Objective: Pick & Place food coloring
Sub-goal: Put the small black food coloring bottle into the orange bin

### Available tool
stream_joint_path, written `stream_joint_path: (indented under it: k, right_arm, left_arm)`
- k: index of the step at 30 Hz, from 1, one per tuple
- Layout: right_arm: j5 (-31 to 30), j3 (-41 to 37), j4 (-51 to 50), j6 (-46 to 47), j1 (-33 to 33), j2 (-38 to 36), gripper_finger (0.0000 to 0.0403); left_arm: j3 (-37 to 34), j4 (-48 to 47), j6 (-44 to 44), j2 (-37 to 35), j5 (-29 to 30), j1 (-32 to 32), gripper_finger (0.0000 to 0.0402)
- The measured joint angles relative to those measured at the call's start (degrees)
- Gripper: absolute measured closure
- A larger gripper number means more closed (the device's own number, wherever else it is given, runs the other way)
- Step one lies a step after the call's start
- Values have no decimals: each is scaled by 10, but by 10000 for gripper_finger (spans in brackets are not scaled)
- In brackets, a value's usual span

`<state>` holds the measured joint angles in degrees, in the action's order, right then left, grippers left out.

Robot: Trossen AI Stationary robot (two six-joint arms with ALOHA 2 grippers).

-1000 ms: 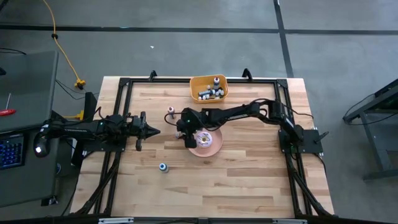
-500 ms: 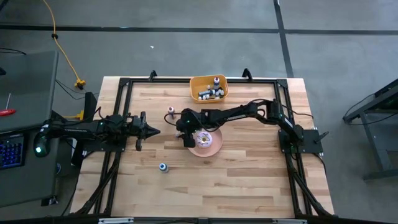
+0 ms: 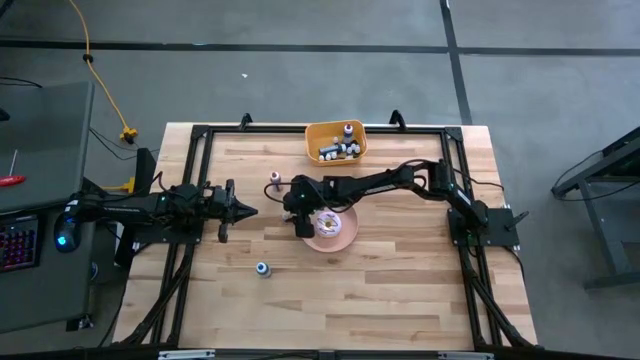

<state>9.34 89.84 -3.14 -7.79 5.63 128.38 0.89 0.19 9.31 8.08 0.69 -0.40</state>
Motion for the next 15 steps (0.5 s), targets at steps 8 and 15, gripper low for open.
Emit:
stream_joint_path:
  k: [8,15]
  right_arm:
    - [3,4,20,2,-1,13,222]
    - [4,6,17,16,-1,13,222]
  left_arm:
    - [0,0,0,0,0,0,401]
    - [0,0,0,0,0,0,401]
